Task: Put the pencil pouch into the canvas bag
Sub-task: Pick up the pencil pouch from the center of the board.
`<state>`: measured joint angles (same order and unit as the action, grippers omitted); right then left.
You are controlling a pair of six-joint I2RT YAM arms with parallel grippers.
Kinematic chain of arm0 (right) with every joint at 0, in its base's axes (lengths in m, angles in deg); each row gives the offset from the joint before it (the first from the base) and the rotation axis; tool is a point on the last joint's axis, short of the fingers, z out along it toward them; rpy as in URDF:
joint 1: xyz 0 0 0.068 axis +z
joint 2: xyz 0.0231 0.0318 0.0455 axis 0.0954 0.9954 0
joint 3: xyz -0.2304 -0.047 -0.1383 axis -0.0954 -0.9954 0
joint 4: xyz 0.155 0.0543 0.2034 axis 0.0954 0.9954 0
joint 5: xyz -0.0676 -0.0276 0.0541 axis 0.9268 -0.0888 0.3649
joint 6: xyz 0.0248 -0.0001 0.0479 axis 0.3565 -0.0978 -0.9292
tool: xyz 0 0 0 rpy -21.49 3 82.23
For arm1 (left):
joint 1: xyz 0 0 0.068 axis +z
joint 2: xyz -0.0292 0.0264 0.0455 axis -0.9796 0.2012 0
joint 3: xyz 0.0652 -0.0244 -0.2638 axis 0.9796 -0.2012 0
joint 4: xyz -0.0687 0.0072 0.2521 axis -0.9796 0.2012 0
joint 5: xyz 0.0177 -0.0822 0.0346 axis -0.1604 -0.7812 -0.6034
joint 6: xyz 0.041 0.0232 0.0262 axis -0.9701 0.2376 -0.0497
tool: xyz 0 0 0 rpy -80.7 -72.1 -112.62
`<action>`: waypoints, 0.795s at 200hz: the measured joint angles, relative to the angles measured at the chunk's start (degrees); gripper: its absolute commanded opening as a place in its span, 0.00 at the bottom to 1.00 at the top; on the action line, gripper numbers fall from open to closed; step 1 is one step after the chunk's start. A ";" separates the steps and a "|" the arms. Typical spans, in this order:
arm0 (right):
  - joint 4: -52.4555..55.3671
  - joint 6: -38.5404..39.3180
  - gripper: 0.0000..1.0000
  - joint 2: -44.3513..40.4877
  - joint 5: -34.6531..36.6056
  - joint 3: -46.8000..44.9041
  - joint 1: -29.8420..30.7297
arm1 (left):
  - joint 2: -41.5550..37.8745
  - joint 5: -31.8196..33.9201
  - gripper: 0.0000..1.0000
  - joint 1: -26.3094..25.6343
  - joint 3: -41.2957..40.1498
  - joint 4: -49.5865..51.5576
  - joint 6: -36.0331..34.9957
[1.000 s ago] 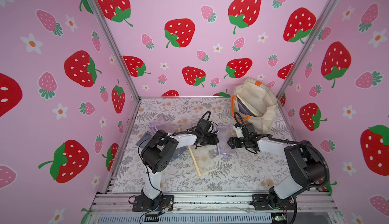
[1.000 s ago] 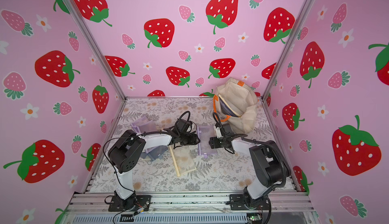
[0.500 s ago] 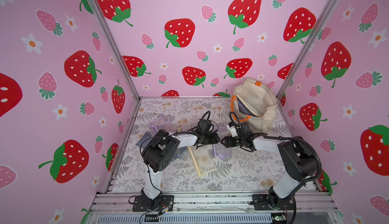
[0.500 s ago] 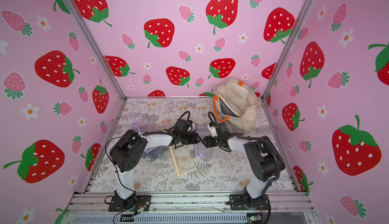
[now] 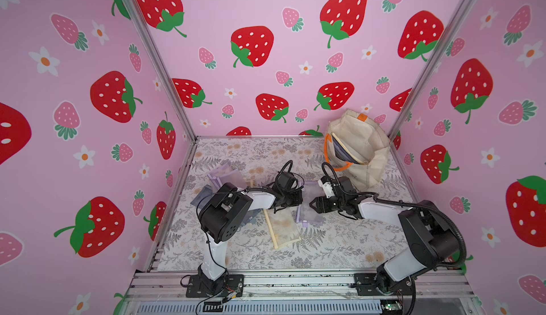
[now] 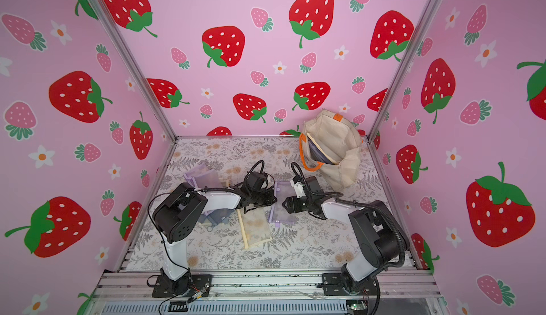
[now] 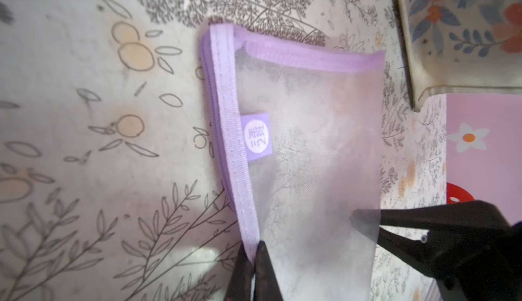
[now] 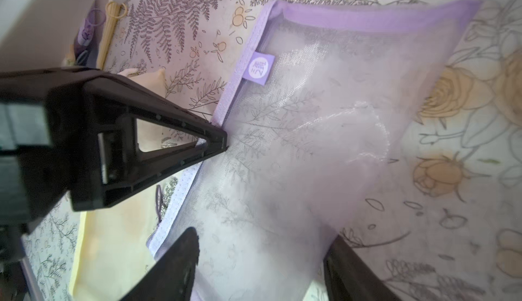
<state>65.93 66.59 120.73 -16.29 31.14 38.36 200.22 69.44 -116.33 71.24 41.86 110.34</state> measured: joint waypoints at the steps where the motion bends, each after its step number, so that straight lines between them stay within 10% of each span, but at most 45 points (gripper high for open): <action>1: 0.04 0.00 0.69 -0.22 0.00 -0.04 0.00 | -0.04 0.02 0.00 0.00 0.00 0.02 0.00; 159: -2.27 -9.62 0.78 -27.80 -15.72 -4.31 -6.93 | -33.05 -0.15 0.00 -0.50 -9.27 -1.66 -2.56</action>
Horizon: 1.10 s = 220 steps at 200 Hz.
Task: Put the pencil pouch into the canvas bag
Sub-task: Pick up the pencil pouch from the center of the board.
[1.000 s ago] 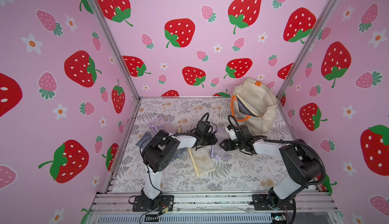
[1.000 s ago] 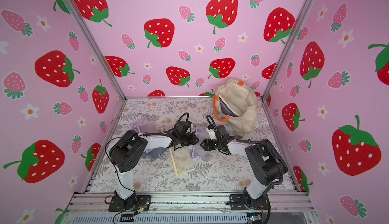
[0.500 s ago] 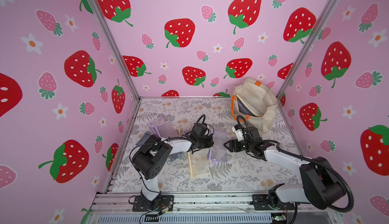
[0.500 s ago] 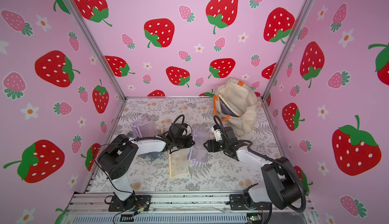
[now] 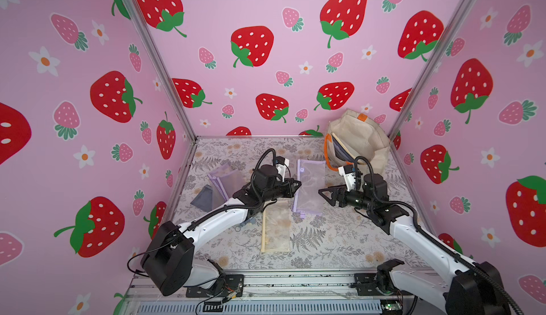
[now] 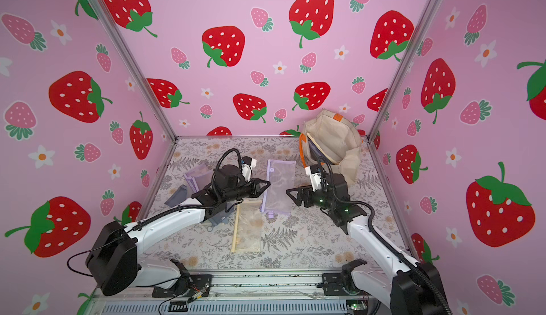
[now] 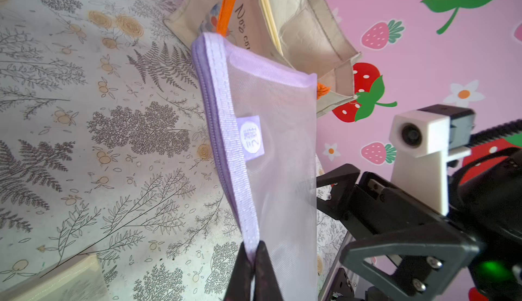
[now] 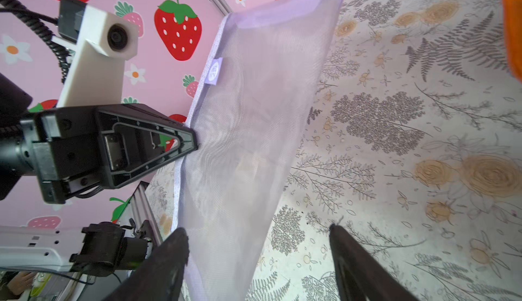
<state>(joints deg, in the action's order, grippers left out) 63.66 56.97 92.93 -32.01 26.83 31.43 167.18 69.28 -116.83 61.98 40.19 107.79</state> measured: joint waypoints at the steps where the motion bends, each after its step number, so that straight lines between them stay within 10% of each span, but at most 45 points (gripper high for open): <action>1: -0.04 -0.04 0.77 0.00 -0.04 0.00 0.00 | 0.00 -0.02 0.00 -0.04 0.00 0.00 -0.02; 78: -9.92 -6.21 0.52 4.57 -5.09 0.66 0.04 | -0.76 -0.44 0.00 -3.21 -2.10 -3.93 0.87; 135: -10.99 -7.50 0.00 5.95 -6.38 3.67 0.57 | -0.76 -0.37 0.00 -3.78 -2.38 -4.85 1.55; 183: 5.55 1.53 0.00 2.71 -2.12 11.65 0.48 | -0.76 1.11 0.57 -3.82 -2.43 -2.40 0.31; 220: 24.17 14.95 0.00 3.78 7.82 30.38 -0.11 | -2.29 5.07 0.68 -3.56 -2.93 3.87 -2.16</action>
<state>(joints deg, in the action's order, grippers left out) 87.83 71.92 96.71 -24.18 57.21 31.32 164.88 74.35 -120.39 59.05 44.06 105.62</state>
